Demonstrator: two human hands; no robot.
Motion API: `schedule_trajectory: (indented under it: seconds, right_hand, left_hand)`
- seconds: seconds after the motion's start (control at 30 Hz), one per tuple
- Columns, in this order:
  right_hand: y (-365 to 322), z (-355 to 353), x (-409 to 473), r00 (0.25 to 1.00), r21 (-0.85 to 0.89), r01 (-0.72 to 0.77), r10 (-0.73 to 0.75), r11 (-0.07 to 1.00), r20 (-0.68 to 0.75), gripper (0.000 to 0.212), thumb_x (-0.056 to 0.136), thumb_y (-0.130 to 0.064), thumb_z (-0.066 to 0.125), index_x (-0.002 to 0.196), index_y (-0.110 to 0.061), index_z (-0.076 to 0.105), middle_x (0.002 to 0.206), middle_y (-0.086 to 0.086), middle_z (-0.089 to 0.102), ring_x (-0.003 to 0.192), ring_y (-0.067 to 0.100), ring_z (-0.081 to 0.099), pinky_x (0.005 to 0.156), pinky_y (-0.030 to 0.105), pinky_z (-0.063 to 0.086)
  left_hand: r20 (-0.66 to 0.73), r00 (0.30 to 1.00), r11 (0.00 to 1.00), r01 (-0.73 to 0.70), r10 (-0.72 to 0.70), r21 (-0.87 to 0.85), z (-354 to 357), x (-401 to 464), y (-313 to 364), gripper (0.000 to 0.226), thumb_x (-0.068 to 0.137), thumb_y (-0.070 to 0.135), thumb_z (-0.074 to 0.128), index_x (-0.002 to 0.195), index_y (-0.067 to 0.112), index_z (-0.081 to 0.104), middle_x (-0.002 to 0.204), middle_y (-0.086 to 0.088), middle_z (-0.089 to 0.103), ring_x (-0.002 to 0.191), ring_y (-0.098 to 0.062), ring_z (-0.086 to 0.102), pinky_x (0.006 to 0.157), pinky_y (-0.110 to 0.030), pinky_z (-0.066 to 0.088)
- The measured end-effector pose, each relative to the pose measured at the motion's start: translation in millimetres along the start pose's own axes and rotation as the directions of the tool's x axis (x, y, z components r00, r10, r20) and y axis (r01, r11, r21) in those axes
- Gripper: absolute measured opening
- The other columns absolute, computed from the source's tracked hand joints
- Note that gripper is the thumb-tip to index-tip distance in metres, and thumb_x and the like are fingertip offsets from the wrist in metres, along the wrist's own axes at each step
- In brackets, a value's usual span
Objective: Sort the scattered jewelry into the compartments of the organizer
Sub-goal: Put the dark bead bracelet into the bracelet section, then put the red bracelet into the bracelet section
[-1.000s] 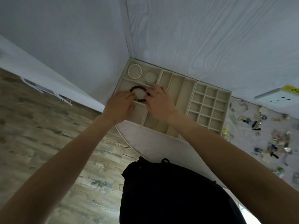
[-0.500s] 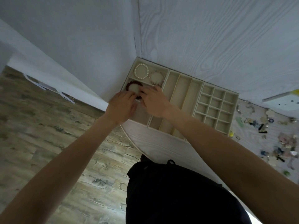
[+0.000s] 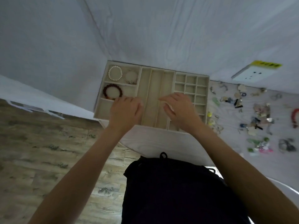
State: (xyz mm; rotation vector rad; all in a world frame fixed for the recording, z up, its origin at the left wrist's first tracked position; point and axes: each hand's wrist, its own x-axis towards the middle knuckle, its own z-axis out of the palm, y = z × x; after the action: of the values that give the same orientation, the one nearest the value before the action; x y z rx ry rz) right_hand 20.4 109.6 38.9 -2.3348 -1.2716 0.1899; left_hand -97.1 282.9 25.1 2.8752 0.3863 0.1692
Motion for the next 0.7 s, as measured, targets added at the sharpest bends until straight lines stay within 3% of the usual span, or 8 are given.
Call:
schedule_trajectory:
  seconds: [0.1,0.2,0.33,0.47,0.53,0.7]
  right_hand:
    - [39,-43,-74,0.963,-0.005,-0.251,0.249,0.968,-0.107,0.026,0.091,-0.017,0.049,0.11,-0.012,0.066,0.091,0.008,0.071,0.073,0.03,0.065,0.066,0.034,0.05]
    - [85,-72,-145,0.88,-0.073,-0.457,0.438,0.886,-0.185,0.024,0.091,-0.016,0.054,0.112,-0.016,0.065,0.093,0.007,0.071,0.074,0.03,0.066,0.061,0.034,0.052]
    - [150,-108,-208,0.719,-0.058,-0.671,0.629,0.739,-0.296,0.022,0.089,-0.014,0.058,0.108,-0.015,0.068,0.101,0.011,0.07,0.086,0.033,0.066,0.071,0.038,0.052]
    - [225,-143,-251,0.6,-0.016,-0.78,0.739,0.626,-0.306,0.028,0.089,-0.01,0.054,0.115,-0.014,0.064,0.113,0.013,0.064,0.106,0.033,0.056,0.087,0.039,0.044]
    - [262,-152,-267,0.634,-0.089,-0.766,0.726,0.637,-0.267,0.033,0.089,-0.005,0.051,0.12,-0.013,0.06,0.121,0.013,0.059,0.111,0.032,0.05,0.09,0.038,0.041]
    - [344,-155,-279,0.782,-0.223,-0.623,0.609,0.75,-0.136,0.053,0.075,0.017,0.047,0.123,-0.003,0.056,0.132,0.016,0.052,0.117,0.038,0.046,0.092,0.044,0.04]
  left_hand:
    - [-0.028,0.987,0.965,-0.163,0.16,-0.207,6,21,72,0.027,0.091,0.026,0.045,0.091,0.013,0.069,0.072,0.001,0.067,0.065,-0.02,0.061,0.063,-0.029,0.046]
    - [-0.008,0.932,0.87,-0.34,0.362,-0.357,14,44,155,0.026,0.091,0.026,0.05,0.103,0.015,0.07,0.087,0.005,0.071,0.077,-0.014,0.065,0.071,-0.028,0.049]
    - [0.287,0.79,0.812,-0.403,0.541,-0.422,37,74,256,0.029,0.095,0.023,0.051,0.123,0.017,0.059,0.116,0.0,0.064,0.106,-0.018,0.056,0.09,-0.032,0.044]
    - [0.395,0.691,0.789,-0.458,0.606,-0.409,80,102,350,0.035,0.094,0.019,0.051,0.129,0.02,0.055,0.128,-0.001,0.055,0.117,-0.018,0.049,0.096,-0.033,0.041]
    - [0.41,0.683,0.794,-0.475,0.604,-0.378,99,110,386,0.038,0.093,0.016,0.052,0.131,0.019,0.053,0.13,-0.001,0.053,0.117,-0.018,0.048,0.093,-0.03,0.04]
    - [0.411,0.739,0.843,-0.428,0.534,-0.325,132,117,441,0.043,0.093,0.015,0.054,0.135,0.018,0.047,0.139,0.0,0.048,0.125,-0.018,0.045,0.105,-0.036,0.037]
